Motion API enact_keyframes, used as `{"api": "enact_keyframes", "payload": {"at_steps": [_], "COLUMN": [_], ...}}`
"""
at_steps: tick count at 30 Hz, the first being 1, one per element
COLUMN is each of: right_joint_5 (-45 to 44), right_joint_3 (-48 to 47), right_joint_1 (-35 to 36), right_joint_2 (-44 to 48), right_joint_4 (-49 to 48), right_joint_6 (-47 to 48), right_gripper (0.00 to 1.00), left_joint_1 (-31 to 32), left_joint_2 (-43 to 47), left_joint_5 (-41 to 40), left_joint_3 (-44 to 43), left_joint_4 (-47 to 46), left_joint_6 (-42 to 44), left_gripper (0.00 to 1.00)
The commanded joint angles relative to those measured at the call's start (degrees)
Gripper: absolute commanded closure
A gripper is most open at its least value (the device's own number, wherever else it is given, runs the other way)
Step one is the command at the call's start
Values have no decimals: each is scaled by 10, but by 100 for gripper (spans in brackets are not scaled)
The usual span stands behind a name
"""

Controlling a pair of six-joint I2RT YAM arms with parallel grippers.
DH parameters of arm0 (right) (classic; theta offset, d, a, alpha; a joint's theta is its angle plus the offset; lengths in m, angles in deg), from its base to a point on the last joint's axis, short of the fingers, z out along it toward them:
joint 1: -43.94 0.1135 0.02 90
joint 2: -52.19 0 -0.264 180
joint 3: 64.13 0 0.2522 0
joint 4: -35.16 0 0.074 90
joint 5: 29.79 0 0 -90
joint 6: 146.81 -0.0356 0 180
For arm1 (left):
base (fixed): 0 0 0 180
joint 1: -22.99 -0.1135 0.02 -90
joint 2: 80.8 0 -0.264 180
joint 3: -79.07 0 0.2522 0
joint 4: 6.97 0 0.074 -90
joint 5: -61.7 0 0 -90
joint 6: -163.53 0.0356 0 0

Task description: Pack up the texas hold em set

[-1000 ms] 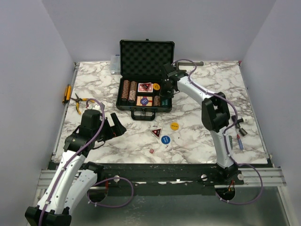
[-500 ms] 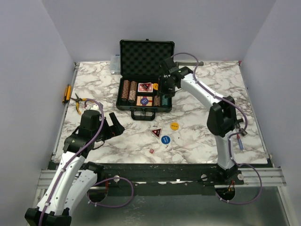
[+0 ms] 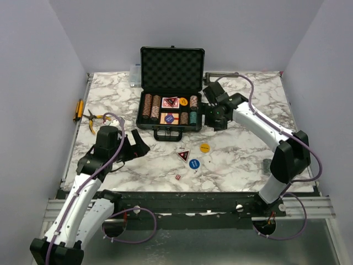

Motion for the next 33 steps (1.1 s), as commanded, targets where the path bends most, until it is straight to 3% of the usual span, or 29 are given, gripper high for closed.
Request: {"api": "enact_keyframes", "payload": {"at_steps": [1, 6, 16, 20, 26, 33], "right_joint_5": [-37, -54, -82, -87, -92, -98], "right_joint_3": [53, 97, 151, 173, 204, 234], "right_joint_1": [4, 3, 4, 4, 4, 4], "right_joint_2": [68, 112, 195, 229, 274, 315], "right_joint_4": [-3, 12, 46, 61, 82, 91], "right_joint_6": [-5, -16, -32, -32, -36, -42], "right_gripper": [14, 14, 15, 16, 15, 11], "left_joint_1": [17, 115, 291, 316, 321, 324], "left_joint_2": [-50, -126, -324, -409, -502, -564], "left_joint_5": [60, -46, -158, -151, -130, -143], "left_joint_3": [4, -69, -214, -265, -343, -392], "left_joint_4": [-26, 12, 21, 20, 26, 39], "left_joint_6": [-52, -33, -21, 0, 18, -138], "left_gripper": [2, 5, 9, 15, 14, 8]}}
